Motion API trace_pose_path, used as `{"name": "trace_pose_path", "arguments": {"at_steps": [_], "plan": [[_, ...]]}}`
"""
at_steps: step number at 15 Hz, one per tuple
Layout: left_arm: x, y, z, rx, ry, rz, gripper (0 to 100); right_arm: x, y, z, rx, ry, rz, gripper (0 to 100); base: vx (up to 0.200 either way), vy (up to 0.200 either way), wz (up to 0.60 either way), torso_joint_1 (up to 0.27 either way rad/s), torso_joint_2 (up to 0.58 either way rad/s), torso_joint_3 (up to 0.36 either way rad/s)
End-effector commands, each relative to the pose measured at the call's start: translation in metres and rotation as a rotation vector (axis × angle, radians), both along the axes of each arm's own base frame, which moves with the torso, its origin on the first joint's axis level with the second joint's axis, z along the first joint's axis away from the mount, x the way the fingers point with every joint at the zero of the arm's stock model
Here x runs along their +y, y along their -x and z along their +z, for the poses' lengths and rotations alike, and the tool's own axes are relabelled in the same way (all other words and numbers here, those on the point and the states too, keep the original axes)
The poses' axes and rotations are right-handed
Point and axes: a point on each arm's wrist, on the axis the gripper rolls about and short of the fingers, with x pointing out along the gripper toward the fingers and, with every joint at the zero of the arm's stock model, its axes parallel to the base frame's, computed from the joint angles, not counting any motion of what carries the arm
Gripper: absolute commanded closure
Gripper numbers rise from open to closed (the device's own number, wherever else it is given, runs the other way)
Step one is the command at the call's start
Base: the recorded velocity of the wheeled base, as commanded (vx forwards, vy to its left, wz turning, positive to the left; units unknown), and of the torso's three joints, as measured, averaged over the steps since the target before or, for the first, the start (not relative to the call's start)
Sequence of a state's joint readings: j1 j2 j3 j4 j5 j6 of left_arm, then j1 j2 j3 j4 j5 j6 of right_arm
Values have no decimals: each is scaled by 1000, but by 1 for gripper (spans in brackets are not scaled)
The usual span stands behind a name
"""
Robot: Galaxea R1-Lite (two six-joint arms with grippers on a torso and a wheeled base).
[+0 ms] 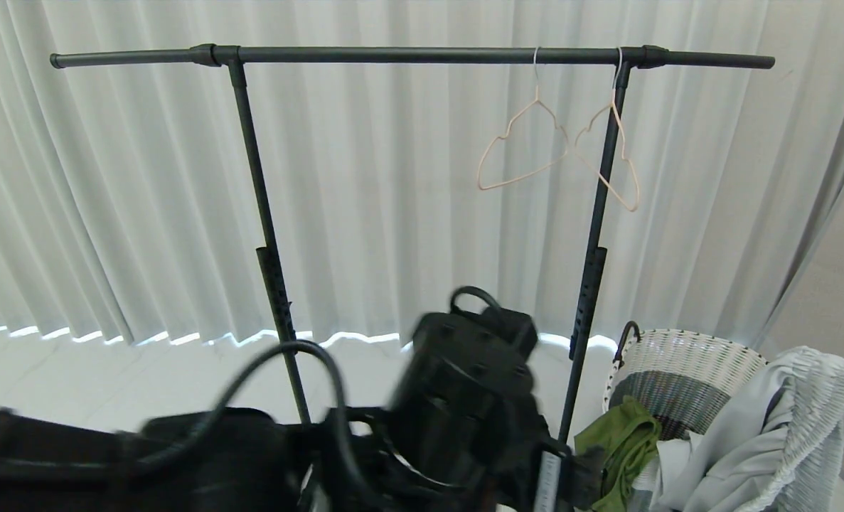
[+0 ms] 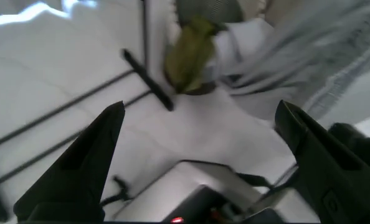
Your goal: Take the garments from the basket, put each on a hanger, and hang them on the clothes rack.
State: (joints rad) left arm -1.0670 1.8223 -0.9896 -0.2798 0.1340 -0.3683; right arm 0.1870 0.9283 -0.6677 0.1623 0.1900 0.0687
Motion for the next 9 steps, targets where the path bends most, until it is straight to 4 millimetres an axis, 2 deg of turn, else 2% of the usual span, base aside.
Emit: {"name": "trace_pose_path", "arguments": {"at_steps": [1, 3, 5, 9], "plan": [[-93, 24, -60, 92, -22, -79, 0, 1, 0, 2, -15, -15, 28, 100, 0, 0, 0, 0, 0, 0], [-113, 30, -70, 122, -3, -114, 0, 2, 1, 3, -18, -31, 60, 100, 0, 0, 0, 0, 0, 0], [-124, 27, -80, 141, 4, -110, 0, 2, 3, 4, -25, -44, 88, 100, 0, 0, 0, 0, 0, 0], [-136, 20, -105, 184, -1, -65, 0, 1, 10, 7, -46, -69, 108, 100, 0, 0, 0, 0, 0, 0]]}}
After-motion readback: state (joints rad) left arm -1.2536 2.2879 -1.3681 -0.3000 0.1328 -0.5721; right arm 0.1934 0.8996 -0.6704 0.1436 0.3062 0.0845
